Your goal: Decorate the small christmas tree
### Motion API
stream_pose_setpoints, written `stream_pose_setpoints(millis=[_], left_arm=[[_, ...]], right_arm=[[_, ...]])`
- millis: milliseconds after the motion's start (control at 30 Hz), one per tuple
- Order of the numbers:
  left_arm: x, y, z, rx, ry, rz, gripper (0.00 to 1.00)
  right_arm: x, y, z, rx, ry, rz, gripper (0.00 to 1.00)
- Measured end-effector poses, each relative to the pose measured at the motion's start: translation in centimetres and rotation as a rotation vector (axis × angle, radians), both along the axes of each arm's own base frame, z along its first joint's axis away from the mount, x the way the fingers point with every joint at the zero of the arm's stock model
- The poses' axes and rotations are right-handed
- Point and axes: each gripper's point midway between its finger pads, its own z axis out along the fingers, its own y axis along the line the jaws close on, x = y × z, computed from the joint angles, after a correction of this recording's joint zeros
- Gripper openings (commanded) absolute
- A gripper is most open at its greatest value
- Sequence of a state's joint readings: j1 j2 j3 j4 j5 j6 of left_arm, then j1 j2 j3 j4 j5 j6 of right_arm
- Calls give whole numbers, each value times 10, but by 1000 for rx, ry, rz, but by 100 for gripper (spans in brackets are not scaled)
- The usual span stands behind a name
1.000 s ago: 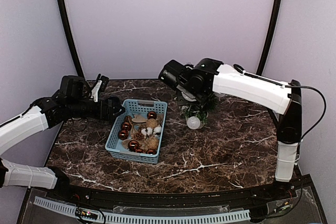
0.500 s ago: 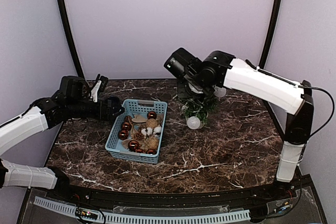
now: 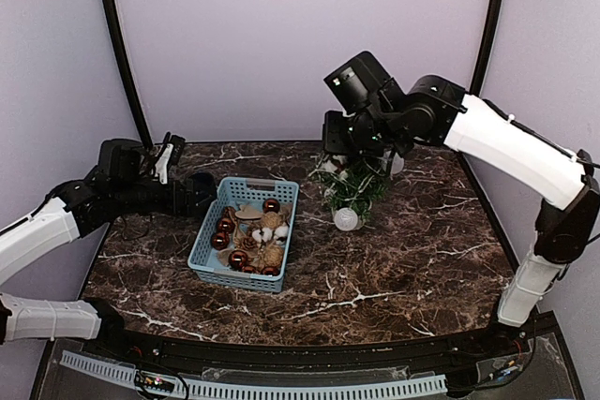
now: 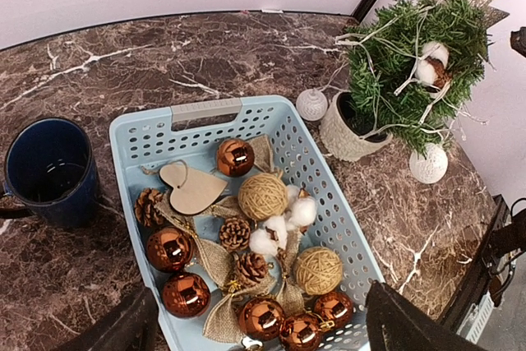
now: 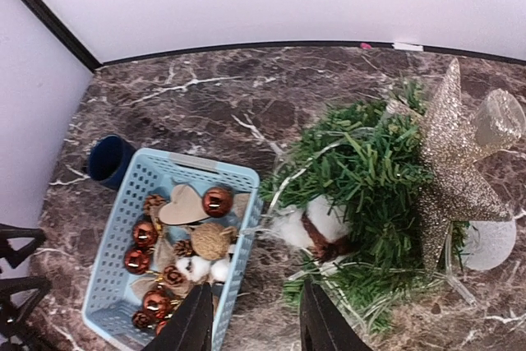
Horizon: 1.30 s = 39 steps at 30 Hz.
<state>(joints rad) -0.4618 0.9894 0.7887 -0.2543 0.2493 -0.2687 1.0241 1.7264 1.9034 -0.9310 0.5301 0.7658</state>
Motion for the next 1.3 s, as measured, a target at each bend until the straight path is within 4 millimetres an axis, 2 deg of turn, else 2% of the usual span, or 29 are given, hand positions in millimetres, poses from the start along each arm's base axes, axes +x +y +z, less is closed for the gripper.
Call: stream_pose_setpoints(millis=[200,400,467,533,700,767,867,1133,1300], left_arm=[[-7,5,1,-27,-5,21,86],[-20,6,-21,-77,89,43,72],[-23,3,-32,-88,134,48,70],[-24,-4,-42,-88,175,47,69],[-29,-42,-71,-17,277,-3,63],[-25,-55,-81,11,306,-10,57],[-15,-65,-96,43,341,12,52],[9,-73,-140,118,440,99,44],[16,-75,-154,126,469,130,41]], right_arm=[[-19,10,29,155,-39,134,43],[-47,9,32,273,-76,286,44],[-52,9,30,290,-84,313,44],[-57,8,28,304,-94,335,44],[-67,-7,20,320,-114,349,47],[-72,-19,17,322,-124,339,47],[-78,-34,18,329,-139,322,47],[-86,-58,14,350,-156,285,48],[-86,-63,11,353,-157,267,48]])
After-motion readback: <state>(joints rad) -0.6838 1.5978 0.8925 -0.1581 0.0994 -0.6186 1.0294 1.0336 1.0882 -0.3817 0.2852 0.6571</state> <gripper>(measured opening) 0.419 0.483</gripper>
